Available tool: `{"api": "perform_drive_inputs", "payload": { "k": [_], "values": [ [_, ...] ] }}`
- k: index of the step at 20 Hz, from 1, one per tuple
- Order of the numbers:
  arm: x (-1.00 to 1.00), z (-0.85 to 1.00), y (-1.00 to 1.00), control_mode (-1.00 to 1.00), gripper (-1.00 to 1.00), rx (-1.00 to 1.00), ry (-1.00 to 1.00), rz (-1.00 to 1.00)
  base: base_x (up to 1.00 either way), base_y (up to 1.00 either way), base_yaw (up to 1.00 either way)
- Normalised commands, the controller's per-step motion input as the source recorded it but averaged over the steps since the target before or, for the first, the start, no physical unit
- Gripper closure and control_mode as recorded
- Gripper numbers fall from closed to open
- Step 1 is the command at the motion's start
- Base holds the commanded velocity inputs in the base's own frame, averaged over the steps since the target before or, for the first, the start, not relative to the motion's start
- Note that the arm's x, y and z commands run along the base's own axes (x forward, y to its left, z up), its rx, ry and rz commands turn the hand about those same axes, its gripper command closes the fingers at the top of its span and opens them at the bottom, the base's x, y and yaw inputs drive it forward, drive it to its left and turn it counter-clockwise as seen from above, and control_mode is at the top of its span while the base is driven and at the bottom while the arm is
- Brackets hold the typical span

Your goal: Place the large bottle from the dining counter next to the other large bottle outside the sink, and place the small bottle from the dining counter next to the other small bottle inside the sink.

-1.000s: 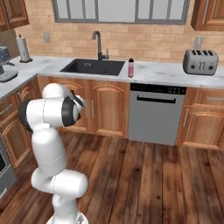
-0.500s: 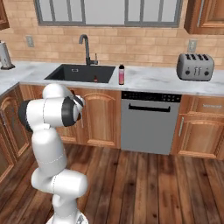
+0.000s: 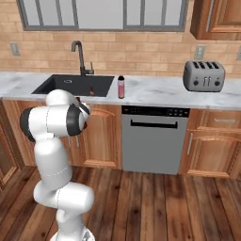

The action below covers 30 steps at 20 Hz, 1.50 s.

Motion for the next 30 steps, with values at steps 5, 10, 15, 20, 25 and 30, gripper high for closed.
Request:
{"api": "perform_drive_inputs", "payload": {
  "k": [5, 10, 15, 20, 25, 30],
  "values": [
    [0.00, 0.00, 0.00, 1.00, 1.00, 0.00, 0.00, 0.00, 0.43, 0.32, -0.16],
    [0.00, 0.00, 0.00, 1.00, 1.00, 0.00, 0.00, 0.00, 0.26, 0.44, -0.17],
    [0.00, 0.00, 0.00, 1.00, 1.00, 0.00, 0.00, 0.00, 0.10, 0.52, -0.22],
    [0.00, 0.00, 0.00, 1.00, 1.00, 0.00, 0.00, 0.00, 0.18, 0.46, -0.23],
    [0.00, 0.00, 0.00, 1.00, 1.00, 0.00, 0.00, 0.00, 0.47, 0.26, -0.17],
    [0.00, 0.00, 0.00, 1.00, 1.00, 0.00, 0.00, 0.00, 0.48, 0.28, -0.13]
  ]
}}
